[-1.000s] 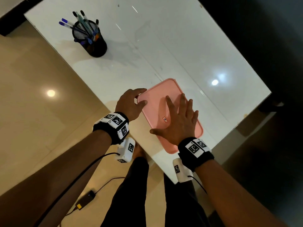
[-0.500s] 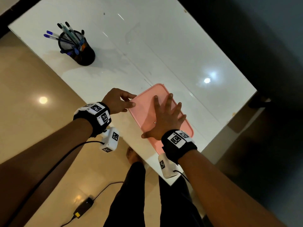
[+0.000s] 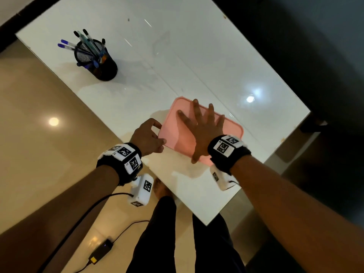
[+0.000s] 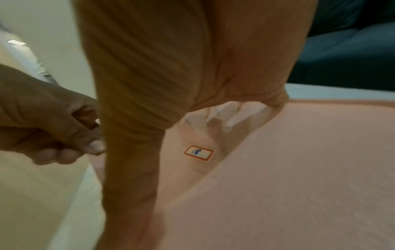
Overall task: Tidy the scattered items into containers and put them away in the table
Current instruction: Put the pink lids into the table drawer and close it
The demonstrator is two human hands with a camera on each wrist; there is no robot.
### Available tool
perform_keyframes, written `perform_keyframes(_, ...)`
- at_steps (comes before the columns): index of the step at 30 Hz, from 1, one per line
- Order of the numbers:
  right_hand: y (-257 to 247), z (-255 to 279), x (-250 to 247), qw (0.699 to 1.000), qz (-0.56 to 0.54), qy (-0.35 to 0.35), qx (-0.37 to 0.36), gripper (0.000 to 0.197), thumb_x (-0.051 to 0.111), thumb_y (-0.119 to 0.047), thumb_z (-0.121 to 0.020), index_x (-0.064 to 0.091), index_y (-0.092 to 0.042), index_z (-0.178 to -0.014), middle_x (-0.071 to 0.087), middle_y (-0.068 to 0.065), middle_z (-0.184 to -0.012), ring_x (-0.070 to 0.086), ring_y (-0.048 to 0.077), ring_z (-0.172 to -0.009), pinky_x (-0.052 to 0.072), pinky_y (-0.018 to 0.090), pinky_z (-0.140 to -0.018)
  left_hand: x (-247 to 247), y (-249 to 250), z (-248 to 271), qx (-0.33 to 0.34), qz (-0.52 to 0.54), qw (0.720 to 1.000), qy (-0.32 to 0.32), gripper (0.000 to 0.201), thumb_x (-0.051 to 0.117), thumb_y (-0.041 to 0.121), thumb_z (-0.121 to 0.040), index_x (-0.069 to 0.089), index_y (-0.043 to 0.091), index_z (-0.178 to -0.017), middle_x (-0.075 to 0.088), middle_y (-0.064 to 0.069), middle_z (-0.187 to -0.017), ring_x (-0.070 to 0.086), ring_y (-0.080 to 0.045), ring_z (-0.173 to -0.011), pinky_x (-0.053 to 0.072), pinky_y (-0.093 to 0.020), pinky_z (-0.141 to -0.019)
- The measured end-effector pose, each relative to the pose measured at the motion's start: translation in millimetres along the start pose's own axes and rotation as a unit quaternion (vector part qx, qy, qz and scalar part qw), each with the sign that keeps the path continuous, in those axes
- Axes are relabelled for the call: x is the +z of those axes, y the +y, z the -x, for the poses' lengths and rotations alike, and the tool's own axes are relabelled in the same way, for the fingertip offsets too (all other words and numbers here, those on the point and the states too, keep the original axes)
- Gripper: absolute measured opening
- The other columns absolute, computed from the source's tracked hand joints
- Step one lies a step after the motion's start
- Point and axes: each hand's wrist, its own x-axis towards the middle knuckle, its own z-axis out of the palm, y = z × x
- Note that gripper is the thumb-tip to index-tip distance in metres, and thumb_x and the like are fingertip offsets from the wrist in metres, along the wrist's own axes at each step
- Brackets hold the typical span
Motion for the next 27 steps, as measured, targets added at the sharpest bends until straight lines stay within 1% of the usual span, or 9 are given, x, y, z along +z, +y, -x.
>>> perform_keyframes(2,10,-3,-9,0.997,0.052,0.006,-0.052,0.152,0.089,-0.058,-0.046,-0.027,-0.045,-0.144,-0.036,0.007,-0.154,-0.022,0.051,-0.141,0.006,0.08,-0.104,6,-3,4,-0.009,-0.037,0.999,-0.008,0.056,0.079,0.012,-0.076,0.045,0.016,-0.12,0.066,-0.012,-0.073,0.071,-0.029,-0.071,0.06,-0.039,-0.066)
perform_keyframes(4,17,-3,-13,0.995,0.054,0.016,-0.08,0.146,0.089,-0.051,-0.052,-0.021,-0.043,-0.147,-0.03,0.005,-0.158,-0.02,0.042,-0.145,0.007,0.075,-0.109,7,-3,4,0.022,-0.147,0.989,-0.005,0.09,0.085,0.023,-0.069,0.029,0.025,-0.14,0.067,-0.011,-0.096,0.067,-0.031,-0.086,0.055,-0.04,-0.076)
perform_keyframes(7,26,7,-1,0.997,0.01,0.057,-0.057,0.147,0.089,-0.055,-0.05,-0.02,-0.04,-0.149,-0.029,0.007,-0.158,-0.02,0.036,-0.147,0.005,0.067,-0.114,10,7,4,0.102,-0.316,0.943,0.006,0.128,0.088,0.034,-0.061,-0.002,0.032,-0.151,0.036,-0.015,-0.14,0.048,-0.036,-0.12,0.047,-0.051,-0.094)
perform_keyframes(10,49,28,23,0.997,-0.029,0.068,0.019,0.151,0.086,-0.063,-0.046,-0.024,-0.039,-0.147,-0.032,0.011,-0.156,-0.021,0.036,-0.146,0.002,0.063,-0.114,18,21,3,0.155,-0.449,0.88,0.01,0.14,0.087,0.049,-0.055,-0.014,0.033,-0.15,-0.003,-0.01,-0.16,0.01,-0.034,-0.146,0.034,-0.055,-0.106)
perform_keyframes(13,76,47,41,0.996,-0.029,0.061,0.06,0.156,0.087,-0.062,-0.046,-0.028,-0.034,-0.147,-0.033,0.011,-0.156,-0.024,0.029,-0.146,0.006,0.063,-0.116,23,30,-3,0.192,-0.525,0.829,0.001,0.148,0.086,0.059,-0.049,-0.019,0.029,-0.15,-0.028,-0.008,-0.157,-0.018,-0.03,-0.147,0.015,-0.056,-0.115)
perform_keyframes(15,87,51,45,0.996,-0.035,0.065,0.055,0.155,0.088,-0.058,-0.048,-0.027,-0.03,-0.148,-0.032,0.009,-0.156,-0.024,0.025,-0.147,0.01,0.059,-0.118,25,36,-9,0.193,-0.562,0.804,-0.017,0.15,0.084,0.062,-0.048,-0.019,0.023,-0.15,-0.03,-0.01,-0.156,-0.023,-0.029,-0.145,0.008,-0.056,-0.117)
perform_keyframes(17,95,50,42,0.994,-0.066,0.063,0.053,0.154,0.089,-0.054,-0.05,-0.026,-0.026,-0.149,-0.033,0.008,-0.156,-0.02,0.025,-0.148,0.01,0.054,-0.12,27,42,-13,0.183,-0.588,0.787,-0.036,0.15,0.084,0.062,-0.049,-0.016,0.014,-0.15,-0.028,-0.013,-0.156,-0.022,-0.03,-0.146,0.009,-0.054,-0.119)
perform_keyframes(23,103,42,25,0.993,-0.087,0.037,0.072,0.156,0.092,-0.05,-0.048,-0.021,-0.015,-0.151,-0.029,0.006,-0.158,-0.009,0.024,-0.15,0.014,0.053,-0.119,27,48,-13,0.167,-0.596,0.783,-0.061,0.152,0.084,0.062,-0.049,-0.016,0.008,-0.15,-0.029,-0.015,-0.155,-0.022,-0.032,-0.145,0.01,-0.052,-0.119)
perform_keyframes(27,105,39,22,0.995,-0.066,-0.001,0.075,0.156,0.087,-0.058,-0.05,-0.026,-0.017,-0.15,-0.036,0.004,-0.155,-0.011,0.025,-0.15,0.014,0.061,-0.116,29,50,-13,0.16,-0.59,0.788,-0.075,0.152,0.085,0.061,-0.049,-0.018,0.009,-0.149,-0.032,-0.014,-0.154,-0.024,-0.031,-0.145,0.01,-0.054,-0.119)
